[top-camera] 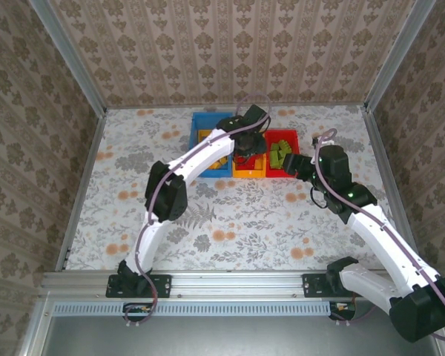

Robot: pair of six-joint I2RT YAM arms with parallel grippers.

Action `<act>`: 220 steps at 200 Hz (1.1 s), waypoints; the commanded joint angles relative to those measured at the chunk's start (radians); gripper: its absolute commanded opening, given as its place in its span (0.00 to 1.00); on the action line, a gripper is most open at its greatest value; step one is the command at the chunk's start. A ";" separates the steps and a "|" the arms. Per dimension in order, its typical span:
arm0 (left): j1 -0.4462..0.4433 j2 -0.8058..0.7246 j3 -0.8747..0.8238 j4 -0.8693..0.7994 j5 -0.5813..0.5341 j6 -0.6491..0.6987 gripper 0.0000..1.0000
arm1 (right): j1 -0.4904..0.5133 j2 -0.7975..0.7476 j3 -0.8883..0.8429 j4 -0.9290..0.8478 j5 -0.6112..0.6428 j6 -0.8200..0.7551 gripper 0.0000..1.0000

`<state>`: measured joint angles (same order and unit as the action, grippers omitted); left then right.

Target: Sort the legos into containers by color

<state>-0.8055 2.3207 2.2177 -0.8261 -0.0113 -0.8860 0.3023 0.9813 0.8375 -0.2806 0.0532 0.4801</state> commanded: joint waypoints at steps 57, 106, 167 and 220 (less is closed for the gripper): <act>-0.003 0.048 0.032 -0.077 0.040 0.068 0.50 | -0.018 -0.021 0.013 -0.037 -0.016 0.046 0.77; -0.004 -0.005 0.048 -0.094 0.022 0.078 0.57 | -0.019 -0.006 0.024 -0.040 -0.035 0.033 0.77; 0.004 -0.381 -0.258 0.030 -0.079 0.117 0.85 | -0.023 -0.013 0.123 -0.263 0.070 -0.034 0.99; 0.203 -0.896 -0.795 0.066 -0.225 0.162 1.00 | -0.033 -0.073 0.150 -0.419 0.314 -0.070 1.00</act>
<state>-0.6941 1.5654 1.5784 -0.7139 -0.0803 -0.7799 0.2771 0.9482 0.9604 -0.5774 0.1616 0.4343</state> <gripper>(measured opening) 0.992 0.995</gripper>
